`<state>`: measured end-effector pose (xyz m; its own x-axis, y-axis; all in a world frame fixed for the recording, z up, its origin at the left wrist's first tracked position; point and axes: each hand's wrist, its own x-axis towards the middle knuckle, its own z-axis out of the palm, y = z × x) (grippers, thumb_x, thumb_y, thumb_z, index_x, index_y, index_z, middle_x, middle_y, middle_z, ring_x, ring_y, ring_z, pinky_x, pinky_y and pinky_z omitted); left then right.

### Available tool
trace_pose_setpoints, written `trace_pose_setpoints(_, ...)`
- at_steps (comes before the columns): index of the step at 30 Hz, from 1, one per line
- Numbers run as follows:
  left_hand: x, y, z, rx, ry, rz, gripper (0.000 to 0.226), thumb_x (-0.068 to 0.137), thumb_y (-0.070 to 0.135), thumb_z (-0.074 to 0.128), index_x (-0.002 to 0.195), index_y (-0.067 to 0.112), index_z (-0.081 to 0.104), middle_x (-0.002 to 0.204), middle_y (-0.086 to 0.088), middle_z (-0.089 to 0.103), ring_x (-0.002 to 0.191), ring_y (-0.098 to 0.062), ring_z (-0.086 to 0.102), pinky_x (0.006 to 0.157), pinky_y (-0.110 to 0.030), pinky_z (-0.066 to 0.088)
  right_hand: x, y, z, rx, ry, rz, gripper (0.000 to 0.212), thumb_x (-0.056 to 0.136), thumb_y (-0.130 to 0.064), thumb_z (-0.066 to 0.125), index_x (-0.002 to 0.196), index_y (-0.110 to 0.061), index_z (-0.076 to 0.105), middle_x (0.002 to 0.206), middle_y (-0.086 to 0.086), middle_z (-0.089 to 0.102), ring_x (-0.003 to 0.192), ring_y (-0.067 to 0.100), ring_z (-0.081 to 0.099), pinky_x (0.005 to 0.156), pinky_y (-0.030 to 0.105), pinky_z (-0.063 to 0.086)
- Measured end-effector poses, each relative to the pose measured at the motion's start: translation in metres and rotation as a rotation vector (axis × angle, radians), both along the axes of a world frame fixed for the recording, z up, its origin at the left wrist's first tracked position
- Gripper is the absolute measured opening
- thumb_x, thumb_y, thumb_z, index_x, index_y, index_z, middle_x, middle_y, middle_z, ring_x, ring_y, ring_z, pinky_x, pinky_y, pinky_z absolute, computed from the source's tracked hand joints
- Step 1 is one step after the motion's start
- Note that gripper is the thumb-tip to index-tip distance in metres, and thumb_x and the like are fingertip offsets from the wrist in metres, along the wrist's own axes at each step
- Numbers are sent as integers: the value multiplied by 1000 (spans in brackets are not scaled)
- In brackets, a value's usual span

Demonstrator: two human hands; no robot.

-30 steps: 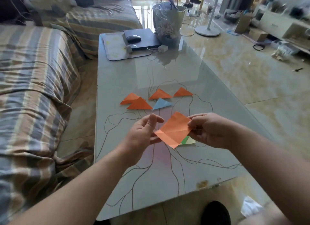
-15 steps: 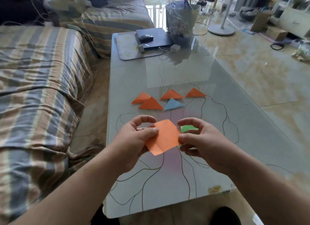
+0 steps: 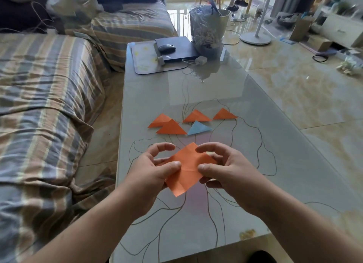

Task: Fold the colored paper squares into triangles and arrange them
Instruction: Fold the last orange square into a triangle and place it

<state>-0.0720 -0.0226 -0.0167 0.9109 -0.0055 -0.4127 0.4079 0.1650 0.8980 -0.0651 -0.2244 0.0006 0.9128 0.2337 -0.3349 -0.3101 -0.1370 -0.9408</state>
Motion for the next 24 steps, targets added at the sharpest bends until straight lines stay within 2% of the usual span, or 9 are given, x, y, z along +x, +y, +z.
trace_pose_setpoints(3,1,-1,2,9,-16,-41,46,91,-1,72,124,30,60,112,-22,71,88,-34,76,76,-41,62,4,-2,-3,1,-39,-54,42,92,-5,72,121,-34,63,105,8,74,81,23,73,77,35,59)
trace_pose_setpoints(6,0,1,1,81,-76,-95,42,91,-3,71,121,26,63,107,-16,76,97,-36,75,90,-48,62,7,-3,-4,1,-122,-72,39,91,0,72,116,-29,67,99,9,75,85,22,75,73,28,60)
trace_pose_setpoints(9,1,0,1,208,-214,-44,28,88,-7,73,85,20,79,105,-4,76,103,-31,72,95,-42,59,9,-6,-5,-162,-403,-70,25,86,-1,79,92,-26,79,94,-4,76,90,15,72,82,33,60)
trace_pose_setpoints(12,3,0,2,304,-342,59,32,85,-6,75,73,23,80,112,0,63,97,-15,69,87,-30,57,8,-6,-9,-387,-650,-43,27,81,-11,86,83,-37,79,108,-19,66,109,12,65,90,27,52)
trace_pose_setpoints(14,3,2,3,262,-403,107,38,86,-9,73,70,25,79,111,-3,60,94,-11,68,82,-26,56,6,-5,-10,-466,-716,-47,33,77,-13,89,84,-43,77,117,-23,58,116,13,59,92,27,49)
trace_pose_setpoints(16,2,2,5,191,-436,99,41,89,-11,69,70,24,78,99,-5,70,91,-15,71,81,-25,56,5,-4,-10,-471,-730,-65,35,76,-12,90,84,-43,76,122,-21,54,118,15,56,92,27,48)
trace_pose_setpoints(19,0,-1,8,114,-362,92,43,90,-13,67,80,26,80,92,-4,78,91,-21,75,83,-32,60,7,-3,-9,-424,-714,-105,35,77,-8,89,79,-41,77,122,-14,55,115,10,58,89,18,49)
trace_pose_setpoints(21,0,-1,10,-47,-241,78,41,85,-15,63,91,23,79,105,-14,77,99,-32,74,89,-42,62,8,-3,-7,-351,-659,-110,34,79,-7,88,79,-40,79,119,-13,57,110,12,62,87,24,55)
trace_pose_setpoints(24,2,1,16,-327,-87,81,33,81,-7,59,107,10,68,110,-26,69,96,-41,70,78,-41,62,9,-2,-6,-238,-558,-63,34,82,-6,85,78,-39,79,111,-13,59,104,18,67,85,40,60)
